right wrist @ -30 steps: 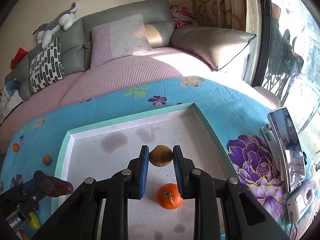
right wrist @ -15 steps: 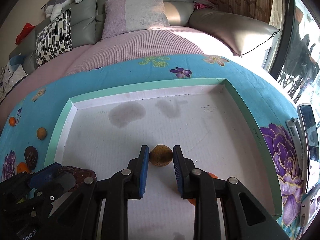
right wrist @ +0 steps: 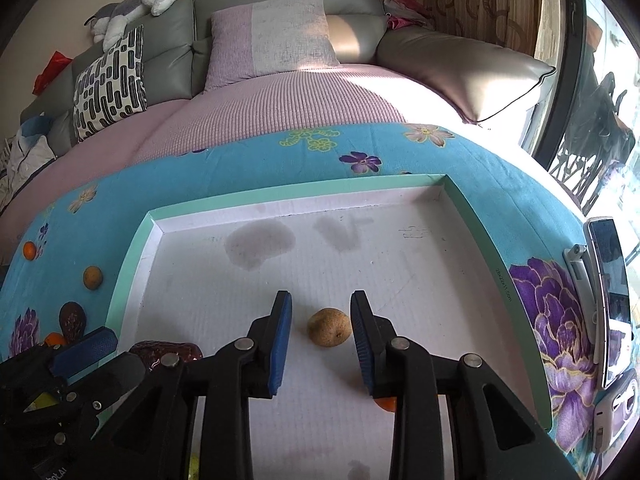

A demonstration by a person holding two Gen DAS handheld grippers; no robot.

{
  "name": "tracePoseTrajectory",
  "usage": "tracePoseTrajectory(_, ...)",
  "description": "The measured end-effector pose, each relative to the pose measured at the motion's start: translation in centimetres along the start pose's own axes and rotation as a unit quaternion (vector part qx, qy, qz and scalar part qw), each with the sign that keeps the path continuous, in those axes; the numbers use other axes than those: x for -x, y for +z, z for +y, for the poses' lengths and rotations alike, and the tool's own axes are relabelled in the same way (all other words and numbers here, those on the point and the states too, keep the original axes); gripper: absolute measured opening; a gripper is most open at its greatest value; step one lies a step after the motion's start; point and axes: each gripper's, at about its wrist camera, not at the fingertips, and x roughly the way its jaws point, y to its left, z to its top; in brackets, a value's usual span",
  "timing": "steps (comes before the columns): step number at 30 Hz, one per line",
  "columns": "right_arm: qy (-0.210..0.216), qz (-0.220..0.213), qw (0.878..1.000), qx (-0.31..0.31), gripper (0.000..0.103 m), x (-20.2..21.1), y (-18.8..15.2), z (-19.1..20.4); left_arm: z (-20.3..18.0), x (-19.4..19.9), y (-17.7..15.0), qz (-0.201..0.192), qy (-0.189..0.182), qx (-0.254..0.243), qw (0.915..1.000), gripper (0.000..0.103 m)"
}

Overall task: Organize fruits
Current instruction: 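Carry the brown fruit into the tray and release while the left gripper drops the date there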

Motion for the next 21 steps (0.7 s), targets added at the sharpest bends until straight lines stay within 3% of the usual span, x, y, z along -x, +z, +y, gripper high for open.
tracePoseTrajectory(4, 0.0, 0.001, 1.0, 0.0, 0.031, 0.3, 0.1, 0.3, 1.0, 1.3, 0.5, -0.01, 0.011, 0.011, 0.9998, 0.045)
tracePoseTrajectory(8, 0.009, 0.005, 1.0, 0.005, 0.031, 0.3, 0.0, 1.0, 4.4, 2.1, 0.7, -0.001, 0.065, 0.057, 0.9963, 0.045)
tracePoseTrajectory(14, 0.033, 0.008, 0.999, 0.028, 0.031, 0.5, -0.3, 3.7, 10.9, 4.6, 0.1, -0.021, 0.137, 0.131, 0.9817, 0.045)
tracePoseTrajectory(21, 0.056, 0.017, 0.996, 0.07, 0.031, 1.4, -1.1, 7.5, 15.1, 8.0, -0.9, -0.048, 0.196, 0.165, 0.9656, 0.045)
